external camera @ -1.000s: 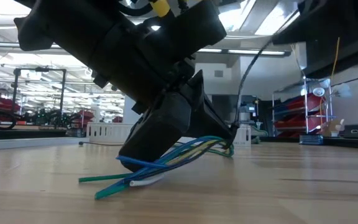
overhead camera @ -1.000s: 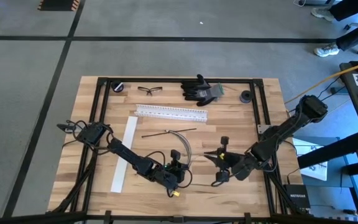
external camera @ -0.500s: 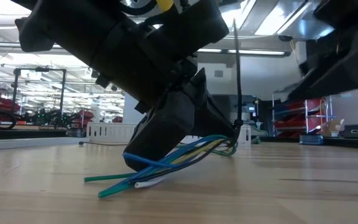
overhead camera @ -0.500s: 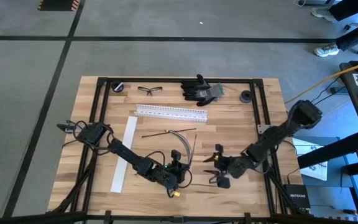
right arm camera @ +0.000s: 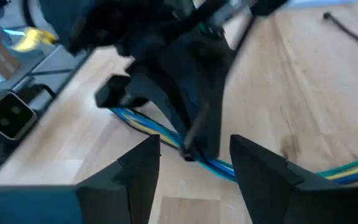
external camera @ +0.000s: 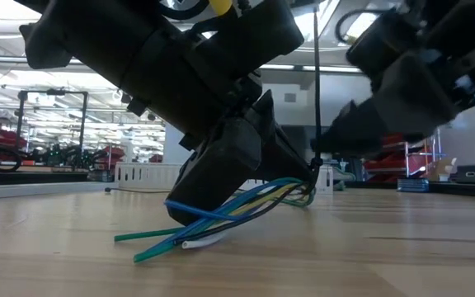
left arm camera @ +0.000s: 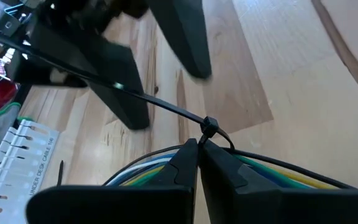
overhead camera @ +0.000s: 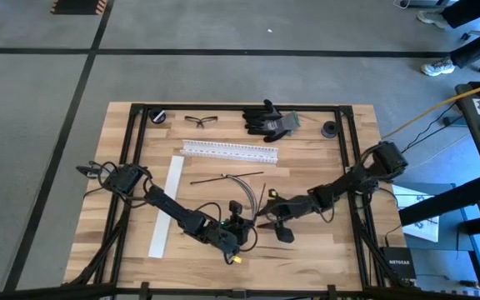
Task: Ziptie cables
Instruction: Wrap the black zip tie on the cable
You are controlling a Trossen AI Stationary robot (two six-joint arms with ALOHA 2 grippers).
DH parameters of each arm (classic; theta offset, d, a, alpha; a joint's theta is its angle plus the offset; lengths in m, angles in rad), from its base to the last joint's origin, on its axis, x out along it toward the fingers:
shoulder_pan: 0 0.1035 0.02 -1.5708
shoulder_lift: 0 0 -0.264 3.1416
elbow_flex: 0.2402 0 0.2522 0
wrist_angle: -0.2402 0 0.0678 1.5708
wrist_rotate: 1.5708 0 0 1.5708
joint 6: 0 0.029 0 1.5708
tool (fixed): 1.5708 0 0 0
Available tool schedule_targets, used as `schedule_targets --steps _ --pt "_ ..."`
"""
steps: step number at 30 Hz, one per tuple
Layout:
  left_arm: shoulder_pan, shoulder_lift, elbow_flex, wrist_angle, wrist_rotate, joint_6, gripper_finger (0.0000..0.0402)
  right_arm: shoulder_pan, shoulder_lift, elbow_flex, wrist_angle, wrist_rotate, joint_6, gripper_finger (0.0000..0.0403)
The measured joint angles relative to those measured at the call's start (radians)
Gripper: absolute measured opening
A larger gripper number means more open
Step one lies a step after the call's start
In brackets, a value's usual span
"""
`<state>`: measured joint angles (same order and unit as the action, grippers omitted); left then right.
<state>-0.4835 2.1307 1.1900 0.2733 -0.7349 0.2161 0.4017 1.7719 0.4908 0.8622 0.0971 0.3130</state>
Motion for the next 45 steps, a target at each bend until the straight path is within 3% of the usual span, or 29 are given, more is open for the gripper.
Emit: schedule_targets --steps 5,17,22,28,32,35,39,42,45 --pt "0.0 0.0 0.0 0.0 0.0 0.0 0.0 -0.003 0.056 0.053 0.005 -0.049 -0.021 0.0151" --pt "-0.001 0.0 0.001 0.0 0.002 0.0 0.0 -0.003 0.067 0.062 0.0 -0.056 -0.103 0.0007" --pt "-0.001 0.0 0.001 -0.008 0.001 0.027 0.0 0.028 0.037 0.062 -0.038 0.072 -0.19 0.0" --pt "-0.007 0.02 0.003 -0.053 0.012 0.014 0.0 0.037 -0.224 0.062 -0.304 0.199 -0.291 0.0" --pt "-0.005 0.037 0.002 -0.024 0.015 0.019 0.0 0.037 -0.362 0.058 -0.409 0.225 -0.298 0.0" --pt "0.003 0.028 0.001 0.0 0.017 0.008 0.0 0.037 -0.413 0.057 -0.555 0.226 -0.233 0.0" --pt "0.005 0.022 0.001 0.006 0.011 -0.003 0.0 0.038 -0.457 0.061 -0.784 0.224 0.002 0.001" --pt "0.005 0.02 0.001 0.005 0.01 -0.008 0.0 0.059 -0.441 0.033 -0.805 0.204 0.098 0.0035" --pt "0.005 0.02 0.001 0.005 0.01 -0.019 0.0 0.084 -0.393 -0.002 -0.701 0.198 0.114 0.0073"
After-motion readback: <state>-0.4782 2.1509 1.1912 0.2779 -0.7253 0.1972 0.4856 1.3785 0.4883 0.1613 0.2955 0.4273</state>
